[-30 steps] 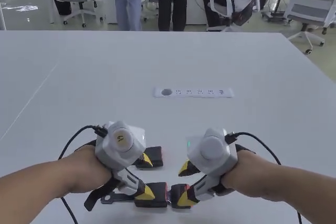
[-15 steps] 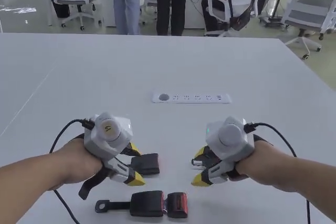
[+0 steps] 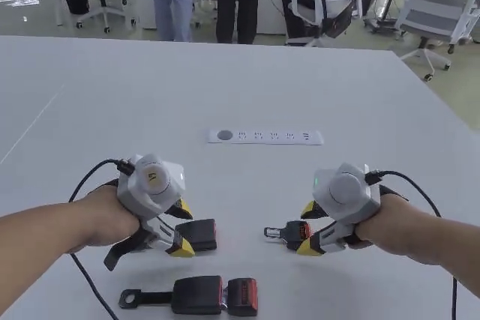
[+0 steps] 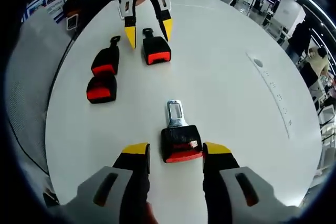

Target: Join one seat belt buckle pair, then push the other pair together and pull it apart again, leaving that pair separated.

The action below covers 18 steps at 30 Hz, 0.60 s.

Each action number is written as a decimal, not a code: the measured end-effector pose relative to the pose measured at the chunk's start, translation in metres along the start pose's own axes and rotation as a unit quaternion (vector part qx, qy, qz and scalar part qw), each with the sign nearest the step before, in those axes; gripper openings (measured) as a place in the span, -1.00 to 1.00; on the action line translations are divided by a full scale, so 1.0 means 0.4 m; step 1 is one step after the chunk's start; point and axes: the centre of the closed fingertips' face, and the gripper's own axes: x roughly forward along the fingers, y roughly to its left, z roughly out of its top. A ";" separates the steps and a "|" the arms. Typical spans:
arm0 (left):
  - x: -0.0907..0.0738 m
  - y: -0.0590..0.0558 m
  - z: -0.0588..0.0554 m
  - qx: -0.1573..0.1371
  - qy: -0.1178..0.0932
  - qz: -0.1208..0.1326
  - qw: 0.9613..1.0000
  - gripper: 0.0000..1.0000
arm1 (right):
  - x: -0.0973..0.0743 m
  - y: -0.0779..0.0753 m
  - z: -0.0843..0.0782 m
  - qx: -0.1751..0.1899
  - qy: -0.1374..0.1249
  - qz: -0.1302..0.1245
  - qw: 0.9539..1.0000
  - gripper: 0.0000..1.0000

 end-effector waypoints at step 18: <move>0.040 0.007 -0.014 0.028 0.021 -0.018 0.999 -0.31 | 0.042 -0.016 -0.013 0.012 -0.009 0.057 0.998 -0.33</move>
